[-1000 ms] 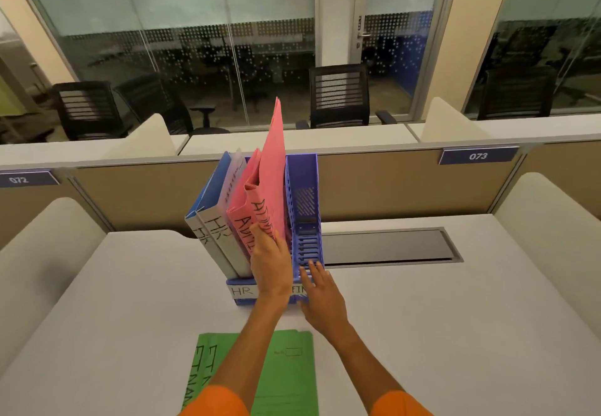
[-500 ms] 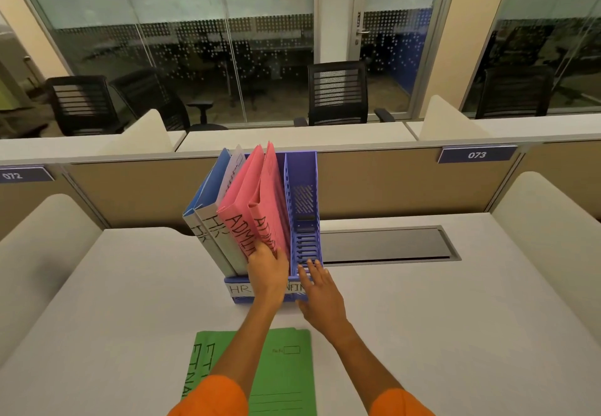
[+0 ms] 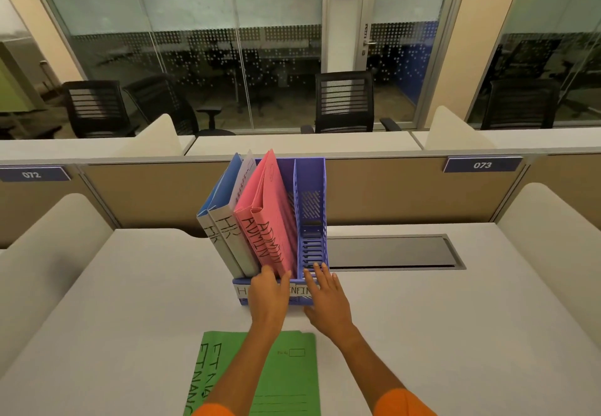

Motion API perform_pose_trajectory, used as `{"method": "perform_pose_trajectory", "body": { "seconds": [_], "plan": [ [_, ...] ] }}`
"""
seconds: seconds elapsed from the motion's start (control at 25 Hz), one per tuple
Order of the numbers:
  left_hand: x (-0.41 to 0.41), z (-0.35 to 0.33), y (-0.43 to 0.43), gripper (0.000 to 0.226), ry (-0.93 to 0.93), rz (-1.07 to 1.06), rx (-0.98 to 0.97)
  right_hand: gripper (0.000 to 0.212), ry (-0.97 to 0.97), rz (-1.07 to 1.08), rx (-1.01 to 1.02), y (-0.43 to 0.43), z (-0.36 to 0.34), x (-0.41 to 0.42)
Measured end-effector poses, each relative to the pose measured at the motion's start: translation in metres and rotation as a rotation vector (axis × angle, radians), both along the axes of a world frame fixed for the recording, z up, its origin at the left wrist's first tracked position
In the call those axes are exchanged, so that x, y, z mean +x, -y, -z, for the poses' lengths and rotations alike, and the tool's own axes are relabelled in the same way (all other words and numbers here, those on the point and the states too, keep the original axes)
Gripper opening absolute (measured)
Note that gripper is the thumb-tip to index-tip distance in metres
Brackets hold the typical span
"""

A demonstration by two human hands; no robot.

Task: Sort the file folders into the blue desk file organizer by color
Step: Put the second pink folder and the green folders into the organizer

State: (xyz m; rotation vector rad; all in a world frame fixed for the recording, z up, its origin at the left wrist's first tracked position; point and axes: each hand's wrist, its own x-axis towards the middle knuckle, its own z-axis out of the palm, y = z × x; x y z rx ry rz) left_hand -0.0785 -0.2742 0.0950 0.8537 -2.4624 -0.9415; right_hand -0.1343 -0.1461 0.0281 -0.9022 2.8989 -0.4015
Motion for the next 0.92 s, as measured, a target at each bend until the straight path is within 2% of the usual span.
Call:
{"method": "perform_pose_trajectory", "body": {
  "seconds": [0.2, 0.48, 0.72, 0.92],
  "plan": [
    [0.046, 0.024, 0.004, 0.026, 0.094, 0.102, -0.112, 0.085, -0.037, -0.017, 0.079, 0.002, -0.016, 0.008],
    [0.118, 0.048, 0.012, 0.041, 0.166, 0.254, -0.187, 0.085, -0.038, -0.026, 0.033, 0.008, -0.022, 0.063],
    [0.169, 0.063, 0.021, 0.042, 0.204, 0.257, -0.119, 0.083, 0.068, -0.016, 0.025, 0.009, 0.004, 0.128],
    [0.218, 0.081, 0.036, 0.040, 0.240, 0.188, 0.016, 0.084, 0.236, 0.020, 0.012, 0.010, 0.025, 0.178]
  ]
}}
